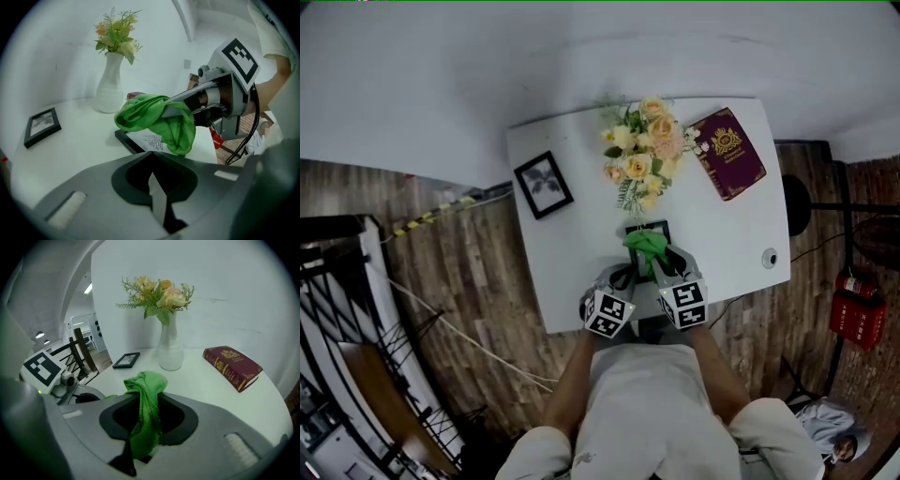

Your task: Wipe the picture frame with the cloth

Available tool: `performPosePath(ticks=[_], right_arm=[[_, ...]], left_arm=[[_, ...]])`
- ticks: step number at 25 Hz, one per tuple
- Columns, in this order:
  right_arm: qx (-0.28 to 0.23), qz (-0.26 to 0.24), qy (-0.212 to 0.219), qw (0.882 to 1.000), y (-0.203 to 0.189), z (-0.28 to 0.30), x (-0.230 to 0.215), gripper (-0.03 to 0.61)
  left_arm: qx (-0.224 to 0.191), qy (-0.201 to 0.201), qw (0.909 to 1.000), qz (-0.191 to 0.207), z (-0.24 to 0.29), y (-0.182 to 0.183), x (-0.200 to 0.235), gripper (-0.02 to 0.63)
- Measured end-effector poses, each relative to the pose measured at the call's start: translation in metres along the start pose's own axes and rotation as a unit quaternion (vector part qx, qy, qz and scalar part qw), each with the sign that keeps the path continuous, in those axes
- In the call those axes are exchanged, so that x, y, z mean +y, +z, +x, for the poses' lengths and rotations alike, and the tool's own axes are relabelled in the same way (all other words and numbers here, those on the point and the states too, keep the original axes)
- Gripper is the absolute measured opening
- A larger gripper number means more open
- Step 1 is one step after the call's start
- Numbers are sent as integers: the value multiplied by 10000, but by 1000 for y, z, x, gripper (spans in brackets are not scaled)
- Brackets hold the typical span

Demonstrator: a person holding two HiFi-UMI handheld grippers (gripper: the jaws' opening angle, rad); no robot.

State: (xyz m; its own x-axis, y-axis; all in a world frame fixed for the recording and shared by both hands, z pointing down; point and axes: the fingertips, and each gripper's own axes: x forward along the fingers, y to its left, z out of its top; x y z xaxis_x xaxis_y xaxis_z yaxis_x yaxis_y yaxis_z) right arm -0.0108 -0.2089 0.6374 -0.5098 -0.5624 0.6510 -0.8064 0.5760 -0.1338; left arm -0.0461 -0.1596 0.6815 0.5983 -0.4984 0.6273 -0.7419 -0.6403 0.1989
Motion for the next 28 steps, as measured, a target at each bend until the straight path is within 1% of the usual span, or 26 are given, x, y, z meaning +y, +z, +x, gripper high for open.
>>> performPosePath(ticks=[5, 13, 20, 28], right_arm=[[114, -79, 283, 9995, -2, 20, 9, 92], [139, -47, 482, 9987, 4, 49, 20, 94], [241, -5, 563, 9981, 1, 68, 23, 94], [317, 23, 474, 9984, -3, 73, 16, 95]], left_arm=[[75, 0, 9999, -107, 6, -5, 0, 20], [82, 26, 9997, -210, 6, -5, -1, 20], [117, 106, 9997, -190, 5, -5, 0, 20], [79, 141, 9996, -249, 5, -5, 0, 20]])
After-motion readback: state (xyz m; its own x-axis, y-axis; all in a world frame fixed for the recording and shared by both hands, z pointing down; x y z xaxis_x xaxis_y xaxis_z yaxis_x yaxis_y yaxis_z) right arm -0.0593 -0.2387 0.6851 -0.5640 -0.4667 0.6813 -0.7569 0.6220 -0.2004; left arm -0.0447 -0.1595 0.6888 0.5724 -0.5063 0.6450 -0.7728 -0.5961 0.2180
